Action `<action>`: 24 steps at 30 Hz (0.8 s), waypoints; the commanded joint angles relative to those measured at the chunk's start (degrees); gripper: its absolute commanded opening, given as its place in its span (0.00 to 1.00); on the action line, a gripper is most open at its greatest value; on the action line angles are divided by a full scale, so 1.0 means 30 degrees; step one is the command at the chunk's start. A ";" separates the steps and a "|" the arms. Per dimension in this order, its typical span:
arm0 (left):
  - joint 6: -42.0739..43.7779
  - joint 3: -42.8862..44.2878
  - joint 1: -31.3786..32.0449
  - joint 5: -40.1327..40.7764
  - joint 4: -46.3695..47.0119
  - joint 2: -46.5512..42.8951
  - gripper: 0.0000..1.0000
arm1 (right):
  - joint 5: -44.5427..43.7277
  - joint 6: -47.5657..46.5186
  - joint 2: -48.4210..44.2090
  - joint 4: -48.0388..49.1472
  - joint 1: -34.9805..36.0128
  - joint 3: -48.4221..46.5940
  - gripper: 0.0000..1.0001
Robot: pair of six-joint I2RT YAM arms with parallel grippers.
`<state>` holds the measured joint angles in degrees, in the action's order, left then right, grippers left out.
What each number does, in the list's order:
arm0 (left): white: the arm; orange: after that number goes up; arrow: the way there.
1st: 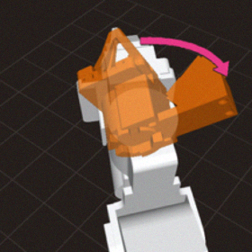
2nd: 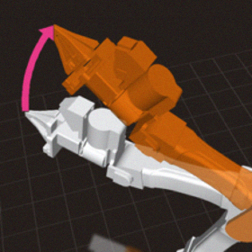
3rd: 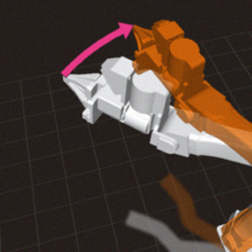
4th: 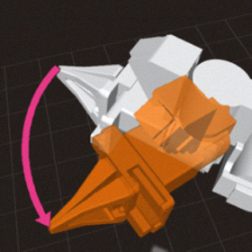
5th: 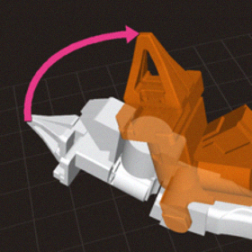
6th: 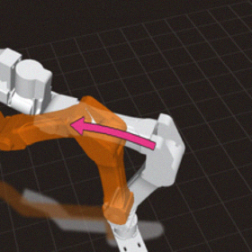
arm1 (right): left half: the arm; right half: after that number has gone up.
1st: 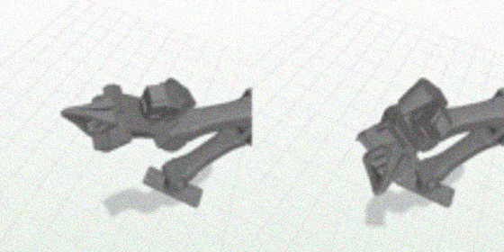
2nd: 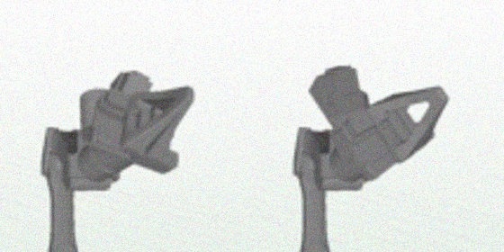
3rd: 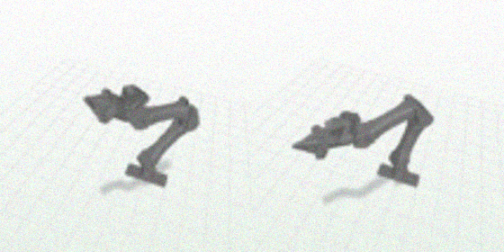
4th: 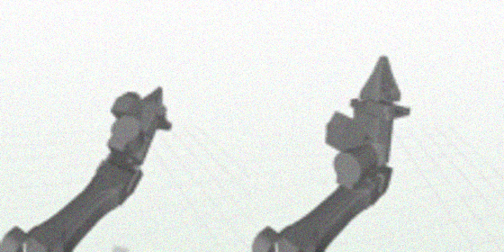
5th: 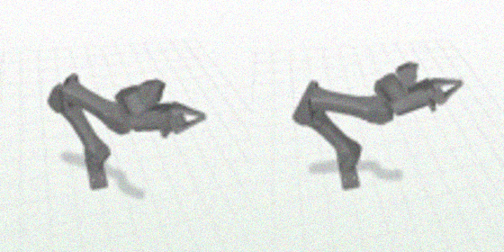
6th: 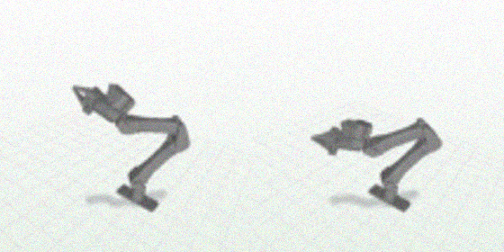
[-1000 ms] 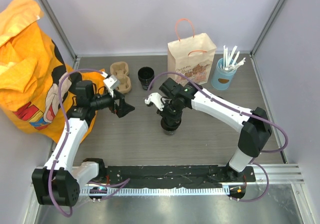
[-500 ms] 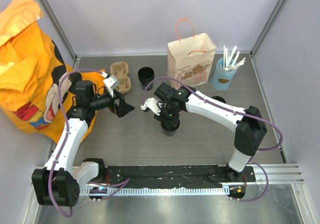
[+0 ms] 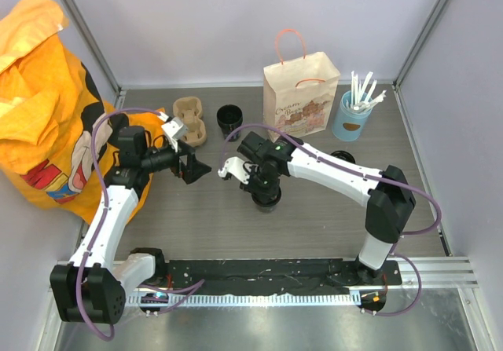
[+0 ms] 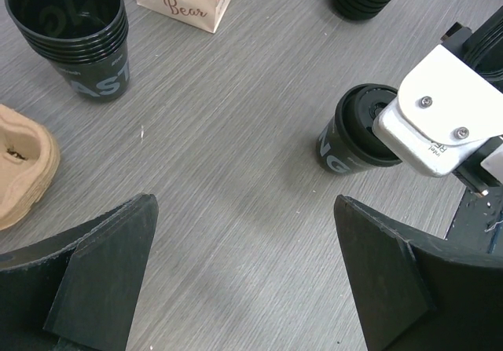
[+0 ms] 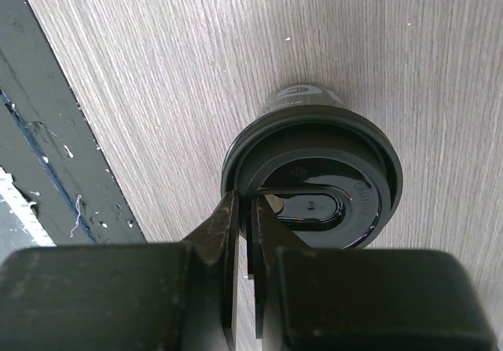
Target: Pack the takeout coffee
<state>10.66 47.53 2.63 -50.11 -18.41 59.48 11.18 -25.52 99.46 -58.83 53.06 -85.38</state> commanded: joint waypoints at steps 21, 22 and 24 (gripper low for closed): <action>-0.0388 0.0066 -0.0292 -0.0436 0.1245 -0.0199 1.00 | -0.0358 -0.1044 0.0245 -0.1045 0.0331 -0.1217 0.01; -0.0417 0.0037 -0.0292 -0.0436 0.1275 -0.0199 1.00 | -0.0357 -0.1045 0.0245 -0.1045 0.0361 -0.1158 0.01; -0.0388 0.0036 -0.0292 -0.0495 0.1275 -0.0170 1.00 | -0.0445 -0.1045 0.0274 -0.0928 0.0419 -0.1099 0.01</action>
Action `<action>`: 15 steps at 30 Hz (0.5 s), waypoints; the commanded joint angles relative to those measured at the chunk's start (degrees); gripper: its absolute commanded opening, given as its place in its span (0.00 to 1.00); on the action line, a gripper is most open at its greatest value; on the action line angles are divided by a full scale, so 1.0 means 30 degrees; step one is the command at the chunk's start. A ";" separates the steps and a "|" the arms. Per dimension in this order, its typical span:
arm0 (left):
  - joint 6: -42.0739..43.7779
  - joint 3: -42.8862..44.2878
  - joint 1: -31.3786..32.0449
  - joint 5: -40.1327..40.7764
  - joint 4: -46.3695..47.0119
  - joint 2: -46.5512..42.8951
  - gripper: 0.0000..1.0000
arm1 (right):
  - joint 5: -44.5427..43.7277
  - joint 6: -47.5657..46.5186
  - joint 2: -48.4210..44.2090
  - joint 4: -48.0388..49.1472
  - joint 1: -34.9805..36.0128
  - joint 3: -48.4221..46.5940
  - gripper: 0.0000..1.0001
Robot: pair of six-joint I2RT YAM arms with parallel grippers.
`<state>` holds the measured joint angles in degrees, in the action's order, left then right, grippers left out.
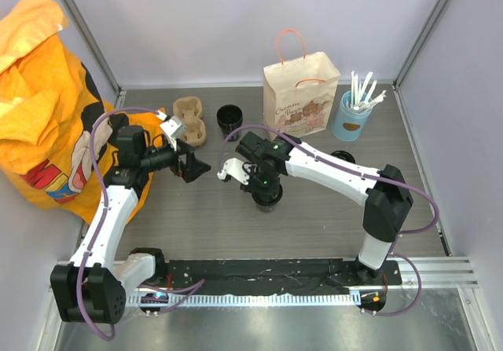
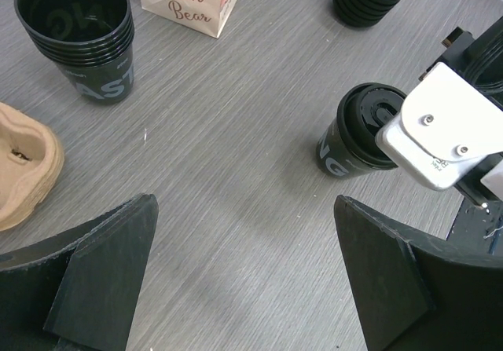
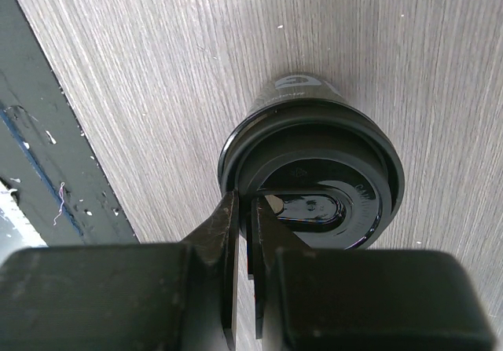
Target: Pack the takeout coffee
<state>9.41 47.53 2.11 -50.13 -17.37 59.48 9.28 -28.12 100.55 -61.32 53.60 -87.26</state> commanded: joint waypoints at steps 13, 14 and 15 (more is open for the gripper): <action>-0.0089 -0.0081 -0.0205 -0.0575 0.1042 -0.0140 1.00 | -0.0691 -0.0031 -0.0383 0.0050 0.0267 -0.1088 0.01; -0.0061 -0.0081 -0.0205 -0.0576 0.1042 -0.0140 1.00 | -0.0661 -0.0031 -0.0383 0.0049 0.0296 -0.1088 0.01; -0.0060 -0.0081 -0.0205 -0.0576 0.1071 -0.0140 1.00 | -0.0603 -0.0031 -0.0412 0.0049 0.0296 -0.1059 0.01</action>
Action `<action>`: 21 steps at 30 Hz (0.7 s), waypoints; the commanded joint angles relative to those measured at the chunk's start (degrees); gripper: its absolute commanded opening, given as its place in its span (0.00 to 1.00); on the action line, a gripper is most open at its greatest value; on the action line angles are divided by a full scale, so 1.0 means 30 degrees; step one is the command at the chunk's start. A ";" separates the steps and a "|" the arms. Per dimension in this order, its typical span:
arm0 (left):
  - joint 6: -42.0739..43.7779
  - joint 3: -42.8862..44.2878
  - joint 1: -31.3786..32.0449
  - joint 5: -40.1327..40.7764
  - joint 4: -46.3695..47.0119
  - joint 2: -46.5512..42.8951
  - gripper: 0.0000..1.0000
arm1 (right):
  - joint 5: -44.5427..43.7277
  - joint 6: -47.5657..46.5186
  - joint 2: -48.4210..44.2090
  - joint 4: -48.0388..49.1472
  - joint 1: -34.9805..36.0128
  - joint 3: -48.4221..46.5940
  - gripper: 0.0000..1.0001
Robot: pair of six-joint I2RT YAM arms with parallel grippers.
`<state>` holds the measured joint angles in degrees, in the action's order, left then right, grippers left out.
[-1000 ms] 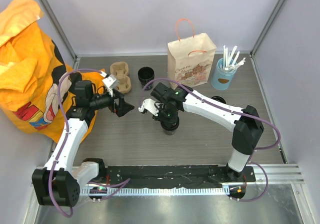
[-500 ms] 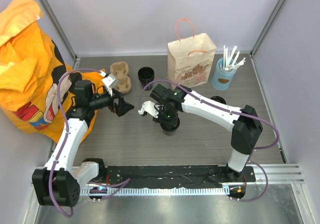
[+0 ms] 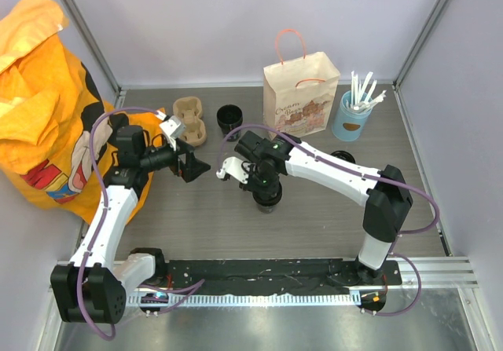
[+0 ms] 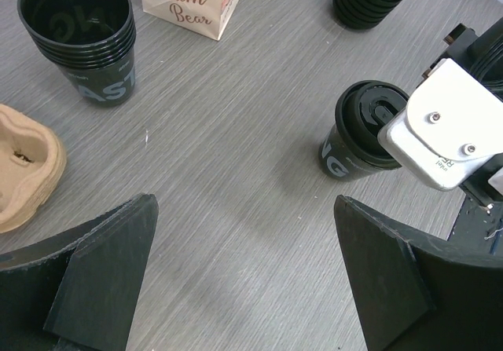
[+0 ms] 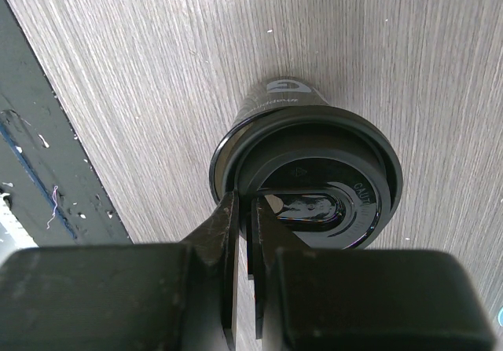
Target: Pack the takeout coffee
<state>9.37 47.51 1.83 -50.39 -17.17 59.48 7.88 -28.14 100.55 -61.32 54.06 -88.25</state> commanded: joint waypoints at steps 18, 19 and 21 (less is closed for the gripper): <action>-0.0075 -0.0132 -0.0198 -0.0518 0.1064 -0.0170 1.00 | 0.0362 0.0269 -0.0558 0.0254 0.0290 0.0499 0.01; -0.0075 -0.0132 -0.0198 -0.0517 0.1094 -0.0170 1.00 | 0.0420 0.0269 -0.0588 0.0254 0.0290 0.0558 0.01; -0.0075 -0.0132 -0.0227 -0.0576 0.1094 -0.0169 1.00 | 0.0391 0.0269 -0.0705 0.0254 0.0319 0.0675 0.01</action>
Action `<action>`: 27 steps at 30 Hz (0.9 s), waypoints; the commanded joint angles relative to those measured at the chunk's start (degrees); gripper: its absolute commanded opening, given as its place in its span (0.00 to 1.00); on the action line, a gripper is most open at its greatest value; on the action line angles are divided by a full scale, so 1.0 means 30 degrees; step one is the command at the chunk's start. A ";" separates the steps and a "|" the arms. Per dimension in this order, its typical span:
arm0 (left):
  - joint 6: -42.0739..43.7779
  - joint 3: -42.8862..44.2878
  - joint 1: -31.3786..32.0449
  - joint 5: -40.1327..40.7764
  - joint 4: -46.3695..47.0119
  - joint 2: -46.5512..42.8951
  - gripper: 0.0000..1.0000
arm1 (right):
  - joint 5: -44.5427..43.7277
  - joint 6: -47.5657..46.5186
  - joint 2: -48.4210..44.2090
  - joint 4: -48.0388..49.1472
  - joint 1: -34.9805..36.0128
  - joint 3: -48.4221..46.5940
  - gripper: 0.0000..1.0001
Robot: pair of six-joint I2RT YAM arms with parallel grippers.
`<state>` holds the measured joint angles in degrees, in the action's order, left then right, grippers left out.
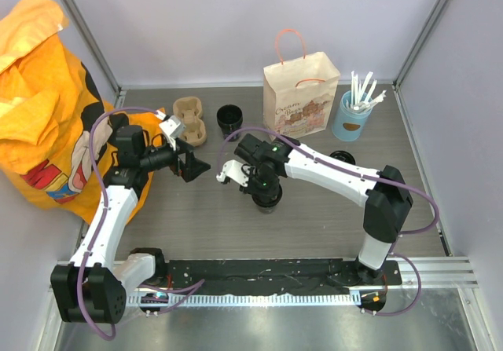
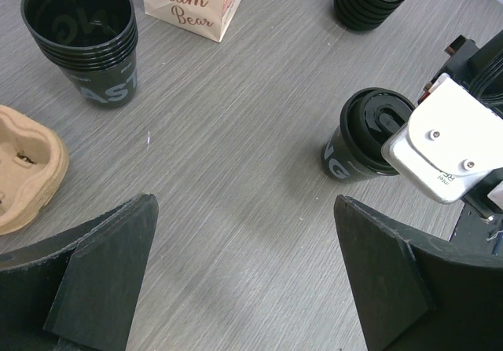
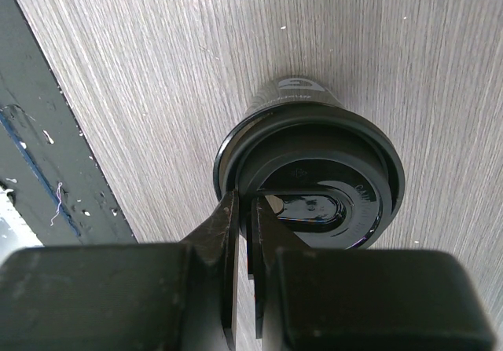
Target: Pack the takeout coffee
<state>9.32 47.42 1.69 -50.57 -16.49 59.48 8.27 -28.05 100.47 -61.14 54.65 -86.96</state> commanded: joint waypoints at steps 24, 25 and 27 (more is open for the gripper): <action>-0.0178 -0.0162 -0.0272 -0.0576 0.0956 -0.0169 1.00 | 0.0464 0.0064 -0.1291 0.0021 0.0093 -0.0078 0.01; -0.0178 -0.0191 -0.0301 -0.0547 0.0985 -0.0170 1.00 | 0.0726 0.0093 -0.1291 0.0020 0.0093 0.0010 0.01; -0.0236 -0.0162 -0.0330 -0.0547 0.1014 -0.0141 1.00 | 0.0874 0.0064 -0.1262 0.0020 0.0093 0.0158 0.01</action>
<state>9.15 47.00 1.34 -50.92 -16.23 59.48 8.69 -27.92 99.55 -60.95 54.65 -87.07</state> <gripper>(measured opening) 0.996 0.110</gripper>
